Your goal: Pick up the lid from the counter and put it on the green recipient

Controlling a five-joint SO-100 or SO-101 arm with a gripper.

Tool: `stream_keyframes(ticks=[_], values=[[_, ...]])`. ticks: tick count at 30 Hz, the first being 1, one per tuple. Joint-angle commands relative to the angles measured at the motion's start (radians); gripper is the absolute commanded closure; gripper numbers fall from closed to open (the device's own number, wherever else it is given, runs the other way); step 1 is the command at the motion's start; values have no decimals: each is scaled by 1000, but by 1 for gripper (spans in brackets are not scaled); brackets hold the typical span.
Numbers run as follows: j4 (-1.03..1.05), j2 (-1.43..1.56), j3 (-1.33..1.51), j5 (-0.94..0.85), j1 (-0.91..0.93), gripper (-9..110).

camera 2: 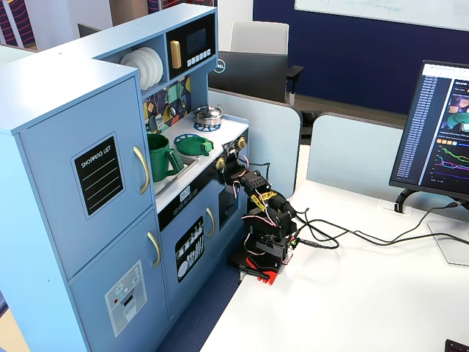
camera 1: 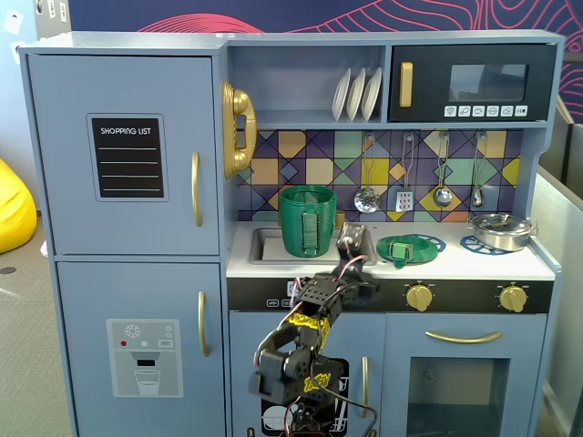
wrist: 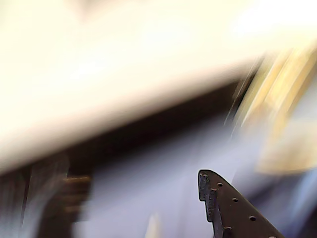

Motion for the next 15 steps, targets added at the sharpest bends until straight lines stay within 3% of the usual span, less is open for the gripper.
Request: stream_keyframes(ticks=[1, 15], values=[[-304, -95, -97, -9, 52, 62], [-488, -431, -272, 3, 141, 63]])
